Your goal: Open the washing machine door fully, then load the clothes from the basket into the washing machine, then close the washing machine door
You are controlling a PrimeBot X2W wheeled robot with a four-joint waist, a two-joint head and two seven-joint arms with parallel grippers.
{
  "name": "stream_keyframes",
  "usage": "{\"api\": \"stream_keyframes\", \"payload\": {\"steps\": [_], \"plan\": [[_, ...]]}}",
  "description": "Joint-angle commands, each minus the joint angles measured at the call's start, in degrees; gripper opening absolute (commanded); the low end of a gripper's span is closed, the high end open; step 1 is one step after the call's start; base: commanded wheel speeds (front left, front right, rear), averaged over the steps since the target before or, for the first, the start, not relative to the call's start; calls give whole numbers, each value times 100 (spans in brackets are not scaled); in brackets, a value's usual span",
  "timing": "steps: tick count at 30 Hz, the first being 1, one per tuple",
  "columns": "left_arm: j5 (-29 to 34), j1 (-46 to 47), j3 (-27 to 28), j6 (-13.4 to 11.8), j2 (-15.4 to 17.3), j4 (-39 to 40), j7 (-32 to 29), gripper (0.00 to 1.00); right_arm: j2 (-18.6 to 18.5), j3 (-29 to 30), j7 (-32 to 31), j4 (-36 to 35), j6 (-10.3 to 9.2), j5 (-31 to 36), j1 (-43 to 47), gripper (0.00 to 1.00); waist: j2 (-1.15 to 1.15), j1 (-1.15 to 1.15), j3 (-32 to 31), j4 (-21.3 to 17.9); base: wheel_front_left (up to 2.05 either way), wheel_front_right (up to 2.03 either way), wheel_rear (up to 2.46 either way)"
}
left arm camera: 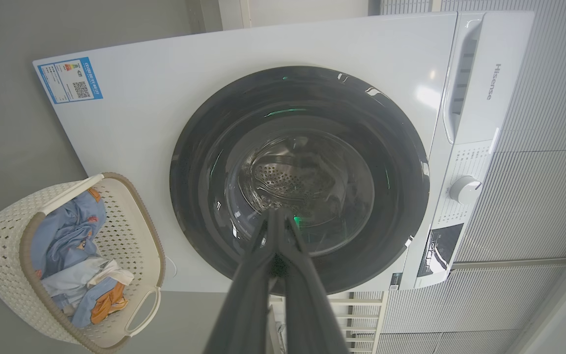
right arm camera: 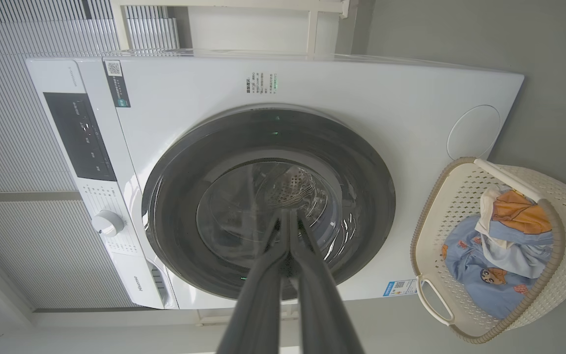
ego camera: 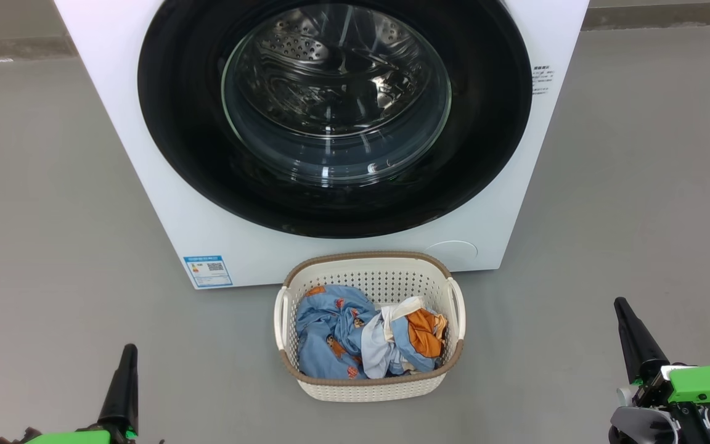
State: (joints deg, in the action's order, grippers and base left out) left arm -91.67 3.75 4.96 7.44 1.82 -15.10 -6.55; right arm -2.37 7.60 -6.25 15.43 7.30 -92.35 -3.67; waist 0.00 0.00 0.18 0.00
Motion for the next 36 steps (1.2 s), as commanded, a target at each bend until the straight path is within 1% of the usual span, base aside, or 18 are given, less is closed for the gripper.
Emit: {"api": "stream_keyframes", "payload": {"steps": [1, 8, 9, 13, 15, 19, 24, 36], "plan": [[-51, 243, 155, 4, 106, 107, 7, 0, -51, -102, -29, -141, 19, 23, -252, 0, 0, 0, 0, 0, 0, 0, 0], [-51, 243, 155, 4, 106, 107, 7, 0, -51, -102, -29, -141, 19, 23, -252, 0, 0, 0, 0, 0, 0, 0, 0], [0, 0, 0, 0, 0, 0, 0, 100, 0, 0, 0, 0, 0, 0, 0, 100, 0, 0, 0, 0, 0, 0, 0], [2, -142, -12, 0, -72, -207, 4, 100, 82, -16, 4, 228, -9, -2, 148, 100, 0, 0, 1, 0, 0, 0, 0], [4, -122, -23, 0, -69, -185, 24, 100, 80, -33, 24, 198, -8, -4, 129, 100, 0, 1, 5, 1, 0, 0, 0], [28, -87, -51, 0, -63, -149, 82, 100, 76, -72, 78, 148, -7, -1, 95, 100, 0, 13, -9, 6, 0, 0, 0], [62, -53, -96, 0, -54, -97, 154, 100, 70, -139, 149, 79, -6, 14, 64, 100, 0, 1, -2, 13, 0, 0, 0], [217, 38, -265, 1, 29, 42, 348, 100, 40, -329, 294, -87, -4, 48, -31, 100, 0, 0, -10, 28, 0, 0, 0]]}}
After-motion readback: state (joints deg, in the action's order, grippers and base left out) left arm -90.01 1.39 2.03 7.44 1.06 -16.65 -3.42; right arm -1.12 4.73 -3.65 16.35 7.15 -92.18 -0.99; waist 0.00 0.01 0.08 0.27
